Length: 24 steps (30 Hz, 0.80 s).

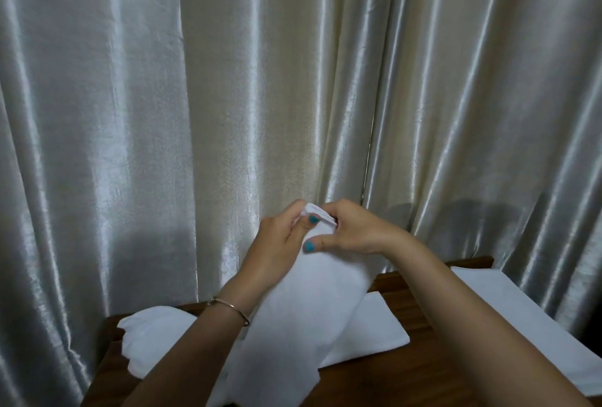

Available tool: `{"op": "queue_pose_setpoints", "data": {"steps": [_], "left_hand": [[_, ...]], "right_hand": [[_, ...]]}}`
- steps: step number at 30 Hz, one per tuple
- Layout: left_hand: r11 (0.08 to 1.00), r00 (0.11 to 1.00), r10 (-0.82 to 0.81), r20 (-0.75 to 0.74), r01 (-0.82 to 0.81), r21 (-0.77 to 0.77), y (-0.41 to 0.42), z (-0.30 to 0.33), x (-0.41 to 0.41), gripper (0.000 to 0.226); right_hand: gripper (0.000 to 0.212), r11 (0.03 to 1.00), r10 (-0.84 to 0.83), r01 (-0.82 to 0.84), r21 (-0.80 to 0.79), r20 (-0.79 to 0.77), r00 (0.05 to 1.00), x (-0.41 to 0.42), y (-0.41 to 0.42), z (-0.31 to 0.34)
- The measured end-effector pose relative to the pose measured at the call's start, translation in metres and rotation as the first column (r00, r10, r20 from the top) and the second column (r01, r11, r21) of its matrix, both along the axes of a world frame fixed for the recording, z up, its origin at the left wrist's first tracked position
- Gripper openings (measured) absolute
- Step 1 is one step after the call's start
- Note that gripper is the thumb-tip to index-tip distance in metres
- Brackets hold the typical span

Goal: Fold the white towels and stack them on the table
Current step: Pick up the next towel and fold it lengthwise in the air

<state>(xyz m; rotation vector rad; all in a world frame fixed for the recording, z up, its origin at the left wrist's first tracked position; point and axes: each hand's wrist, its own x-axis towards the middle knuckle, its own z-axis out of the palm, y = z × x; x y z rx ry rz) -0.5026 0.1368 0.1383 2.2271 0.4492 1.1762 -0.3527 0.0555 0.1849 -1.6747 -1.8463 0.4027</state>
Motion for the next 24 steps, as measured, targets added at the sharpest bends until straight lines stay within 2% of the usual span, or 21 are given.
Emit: {"op": "queue_pose_setpoints", "data": {"steps": [2, 4, 6, 8, 10, 13, 16, 21, 24], "left_hand": [[0.988, 0.997, 0.022, 0.069, -0.011, -0.156, -0.002, 0.001, -0.002, 0.029], [0.937, 0.977, -0.104, 0.184, 0.158, -0.311, -0.004, -0.002, -0.007, 0.027], [0.862, 0.921, -0.241, 0.307, 0.348, -0.369, -0.005, -0.013, -0.011, 0.037], [0.864, 0.908, -0.276, 0.315, 0.378, -0.332, -0.004, -0.028, -0.015, 0.046], [0.914, 0.939, -0.251, 0.235, 0.31, -0.263, -0.004, -0.043, -0.019, 0.045], [0.959, 0.972, -0.228, 0.054, 0.234, -0.162, -0.004, -0.059, -0.021, 0.032], [0.97, 0.98, -0.197, -0.041, 0.189, -0.153, -0.005, -0.066, -0.019, 0.029], [0.976, 0.908, -0.218, -0.359, 0.195, -0.098, -0.005, -0.089, -0.015, 0.044], [0.973, 0.895, -0.229, -0.382, 0.203, -0.108, -0.009, -0.106, -0.016, 0.036]], "right_hand": [[0.022, 0.997, -0.016, 0.018, 0.073, -0.023, 1.0, 0.0, 0.002, 0.001], [0.025, 0.989, -0.032, 0.041, 0.142, -0.069, 0.997, 0.004, 0.002, 0.004], [0.027, 0.98, -0.053, 0.064, 0.186, -0.067, 0.996, 0.008, 0.0, 0.011], [0.02, 0.977, -0.026, 0.04, 0.207, -0.072, 0.997, 0.014, -0.004, 0.021], [0.013, 0.976, -0.004, 0.025, 0.215, -0.101, 0.995, 0.02, -0.009, 0.032], [0.02, 0.968, -0.008, 0.039, 0.248, -0.127, 0.992, 0.027, -0.017, 0.047], [0.015, 0.966, -0.011, 0.041, 0.256, -0.119, 0.993, 0.029, -0.024, 0.057], [0.005, 0.936, -0.095, 0.139, 0.324, -0.147, 0.985, 0.04, -0.029, 0.061], [0.007, 0.911, -0.147, 0.211, 0.354, -0.198, 0.969, 0.054, -0.033, 0.061]]}}
